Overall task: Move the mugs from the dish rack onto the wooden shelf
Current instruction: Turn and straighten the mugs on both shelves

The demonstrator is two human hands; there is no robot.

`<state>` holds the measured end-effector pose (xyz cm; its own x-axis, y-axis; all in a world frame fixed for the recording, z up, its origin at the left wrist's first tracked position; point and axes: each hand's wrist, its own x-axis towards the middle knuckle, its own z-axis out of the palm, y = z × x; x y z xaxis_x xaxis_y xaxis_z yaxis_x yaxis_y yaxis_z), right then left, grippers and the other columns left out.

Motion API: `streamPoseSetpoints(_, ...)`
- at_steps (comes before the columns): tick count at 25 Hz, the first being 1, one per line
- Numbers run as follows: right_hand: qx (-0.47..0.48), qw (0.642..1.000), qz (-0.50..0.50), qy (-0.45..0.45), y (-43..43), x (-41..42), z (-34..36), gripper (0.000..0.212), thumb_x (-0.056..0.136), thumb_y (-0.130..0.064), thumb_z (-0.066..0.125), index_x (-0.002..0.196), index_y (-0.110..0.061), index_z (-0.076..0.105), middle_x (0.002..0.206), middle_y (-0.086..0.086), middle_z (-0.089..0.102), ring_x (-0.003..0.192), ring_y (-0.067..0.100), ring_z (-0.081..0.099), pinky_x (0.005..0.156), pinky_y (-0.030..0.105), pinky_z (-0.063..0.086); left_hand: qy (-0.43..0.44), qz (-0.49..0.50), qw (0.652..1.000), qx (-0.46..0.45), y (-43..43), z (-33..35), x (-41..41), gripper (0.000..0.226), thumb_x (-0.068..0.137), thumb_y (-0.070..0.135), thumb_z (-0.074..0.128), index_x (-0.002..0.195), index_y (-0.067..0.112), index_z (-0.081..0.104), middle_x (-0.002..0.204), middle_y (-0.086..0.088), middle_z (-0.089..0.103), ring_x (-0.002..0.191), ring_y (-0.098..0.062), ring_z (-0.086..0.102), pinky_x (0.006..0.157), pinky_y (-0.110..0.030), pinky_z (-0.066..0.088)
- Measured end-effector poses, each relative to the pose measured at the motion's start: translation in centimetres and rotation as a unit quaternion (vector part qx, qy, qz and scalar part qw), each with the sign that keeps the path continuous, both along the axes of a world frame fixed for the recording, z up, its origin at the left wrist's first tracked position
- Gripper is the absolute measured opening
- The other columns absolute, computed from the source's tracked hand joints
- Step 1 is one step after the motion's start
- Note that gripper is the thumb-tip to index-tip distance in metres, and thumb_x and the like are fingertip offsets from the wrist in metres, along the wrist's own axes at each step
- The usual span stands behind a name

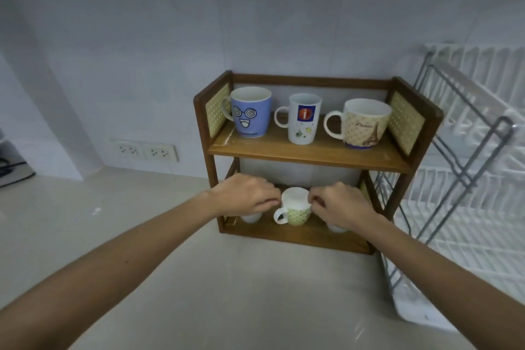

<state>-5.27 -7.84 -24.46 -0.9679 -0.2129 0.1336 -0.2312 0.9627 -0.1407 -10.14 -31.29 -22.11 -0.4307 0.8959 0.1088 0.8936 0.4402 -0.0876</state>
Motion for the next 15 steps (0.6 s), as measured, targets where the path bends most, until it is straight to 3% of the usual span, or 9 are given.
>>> streamPoseSetpoints(2,0.042,0.993,-0.005,-0.109,-0.4,-2.4,-1.3,0.039,0.087,-0.032,0.053,0.125,-0.028,0.054,0.124,0.002,0.062,0.11,0.022,0.057,0.08,0.035,0.049,-0.069,0.114,0.988,-0.082,-0.5,-1.6,-2.1,0.036,0.097,0.024,0.047,0.133,0.024,0.048,0.133,-0.001,0.055,0.12,-0.022,0.052,0.092,-0.041,0.049)
streamPoseSetpoints(4,0.106,0.978,0.004,-0.177,-0.9,-5.0,-2.1,0.063,0.084,-0.034,0.059,0.142,-0.026,0.036,0.144,0.004,0.044,0.127,0.025,0.044,0.099,0.041,0.042,-0.099,0.213,0.962,-0.137,-0.5,-2.6,-4.3,0.062,0.092,0.011,0.055,0.146,0.028,0.03,0.15,-0.003,0.036,0.134,-0.026,0.038,0.104,-0.043,0.042)
streamPoseSetpoints(6,0.146,0.966,0.007,-0.213,-1.3,-7.3,-2.9,0.08,0.08,-0.035,0.066,0.147,-0.028,0.023,0.152,0.004,0.032,0.134,0.027,0.036,0.105,0.045,0.036,-0.128,0.26,0.945,-0.154,0.1,-2.9,-6.0,0.075,0.089,0.009,0.061,0.149,0.03,0.022,0.155,-0.003,0.025,0.139,-0.028,0.03,0.108,-0.042,0.037)
streamPoseSetpoints(7,0.156,0.961,0.006,-0.227,-1.4,-8.3,-3.2,0.087,0.079,-0.033,0.069,0.148,-0.031,0.017,0.155,0.004,0.026,0.136,0.028,0.032,0.108,0.046,0.034,-0.183,0.297,0.929,-0.125,0.6,-2.9,-6.6,0.074,0.089,0.015,0.063,0.149,0.029,0.021,0.157,-0.003,0.022,0.14,-0.028,0.027,0.111,-0.039,0.033)
streamPoseSetpoints(9,0.179,0.95,0.009,-0.255,-1.4,-9.9,-3.6,0.097,0.077,-0.032,0.072,0.149,-0.035,0.006,0.16,0.002,0.012,0.141,0.029,0.022,0.112,0.046,0.027,-0.31,0.383,0.868,-0.057,1.5,-2.9,-8.1,0.076,0.09,0.034,0.061,0.15,0.023,0.016,0.158,-0.005,0.018,0.142,-0.026,0.021,0.112,-0.035,0.024)
streamPoseSetpoints(11,0.186,0.943,0.018,-0.274,-1.3,-10.8,-4.2,0.1,0.075,-0.035,0.073,0.149,-0.037,0.005,0.159,0.003,0.013,0.141,0.03,0.022,0.111,0.045,0.028,-0.387,0.405,0.827,-0.044,2.0,-3.1,-8.8,0.086,0.087,0.04,0.063,0.151,0.019,0.009,0.158,-0.007,0.016,0.142,-0.028,0.019,0.112,-0.037,0.024)
streamPoseSetpoints(13,0.158,0.947,0.027,-0.278,-1.0,-11.5,-4.7,0.097,0.072,-0.037,0.076,0.148,-0.036,0.015,0.154,0.005,0.028,0.136,0.03,0.033,0.106,0.042,0.036,-0.362,0.37,0.846,-0.128,2.0,-3.0,-9.7,0.085,0.085,0.033,0.068,0.151,0.024,0.015,0.156,-0.006,0.021,0.141,-0.029,0.022,0.109,-0.037,0.028)
streamPoseSetpoints(15,0.136,0.955,0.027,-0.262,-0.7,-11.9,-5.2,0.096,0.068,-0.041,0.077,0.146,-0.036,0.023,0.145,0.006,0.039,0.128,0.029,0.042,0.097,0.037,0.04,-0.274,0.324,0.882,-0.206,1.7,-3.1,-9.9,0.084,0.081,0.032,0.071,0.148,0.029,0.021,0.153,-0.006,0.028,0.138,-0.03,0.027,0.107,-0.04,0.031)
